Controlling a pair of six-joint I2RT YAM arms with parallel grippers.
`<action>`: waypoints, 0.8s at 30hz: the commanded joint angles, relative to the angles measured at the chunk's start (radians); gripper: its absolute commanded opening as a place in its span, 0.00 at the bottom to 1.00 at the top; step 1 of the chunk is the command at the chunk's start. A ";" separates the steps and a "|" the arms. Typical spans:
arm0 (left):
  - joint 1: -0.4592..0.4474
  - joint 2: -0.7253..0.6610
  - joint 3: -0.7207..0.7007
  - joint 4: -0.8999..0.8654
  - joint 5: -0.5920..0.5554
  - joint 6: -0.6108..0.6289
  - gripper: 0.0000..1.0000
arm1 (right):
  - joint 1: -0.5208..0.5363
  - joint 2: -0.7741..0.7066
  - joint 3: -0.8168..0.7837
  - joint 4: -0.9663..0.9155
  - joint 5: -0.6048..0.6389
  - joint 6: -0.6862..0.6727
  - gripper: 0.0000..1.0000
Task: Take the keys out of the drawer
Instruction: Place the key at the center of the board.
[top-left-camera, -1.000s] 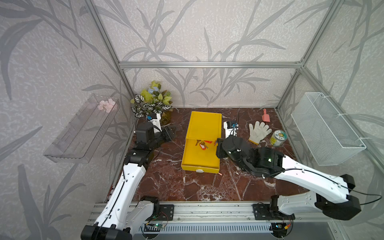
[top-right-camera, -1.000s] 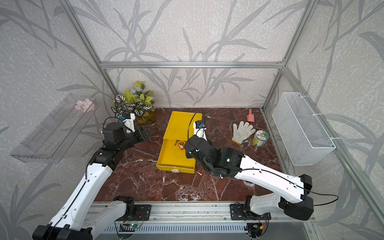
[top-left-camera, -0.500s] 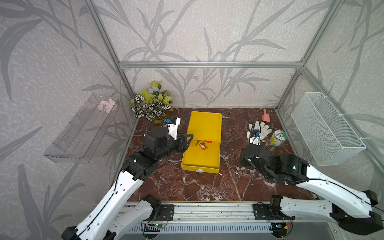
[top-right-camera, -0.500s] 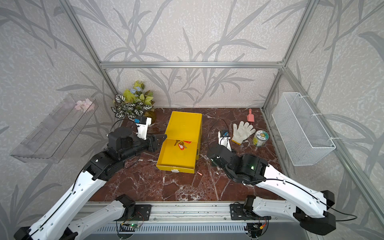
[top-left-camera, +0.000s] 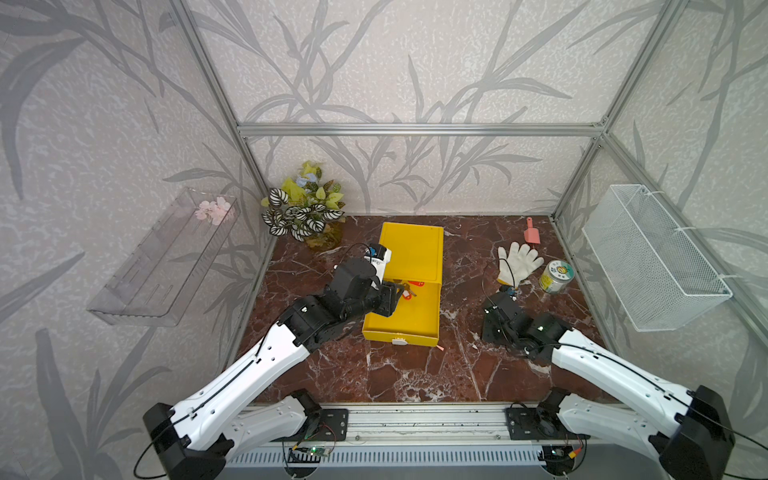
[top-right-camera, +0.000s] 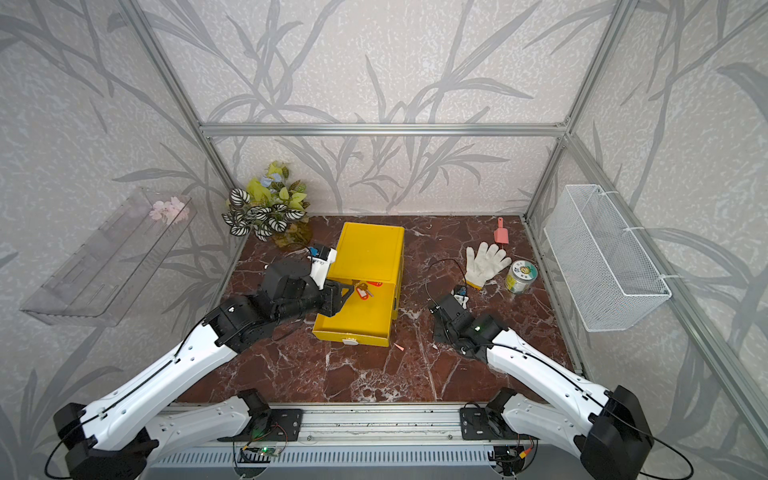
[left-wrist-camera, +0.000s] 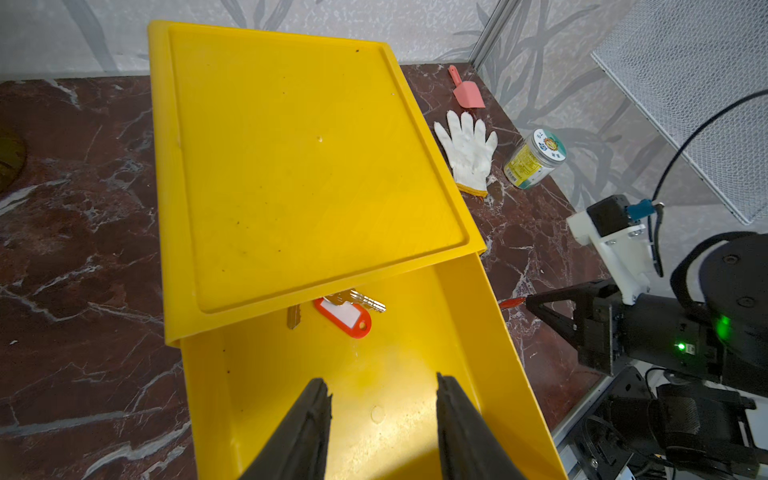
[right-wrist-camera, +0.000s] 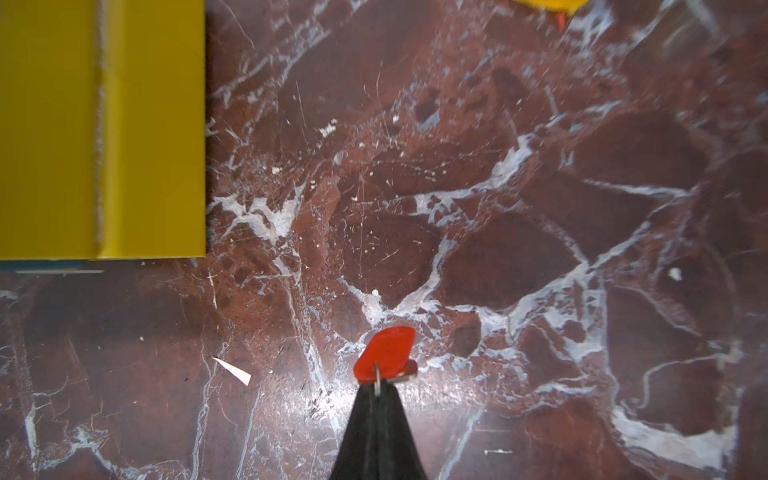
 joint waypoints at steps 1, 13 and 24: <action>-0.004 0.011 0.032 -0.008 -0.052 0.013 0.44 | -0.023 0.051 -0.026 0.170 -0.098 -0.014 0.00; -0.005 0.041 0.022 -0.007 -0.073 0.001 0.45 | -0.084 0.133 -0.068 0.204 -0.162 -0.045 0.34; -0.029 0.040 0.028 -0.040 -0.166 -0.025 0.42 | -0.088 -0.006 0.120 0.013 -0.086 -0.093 0.42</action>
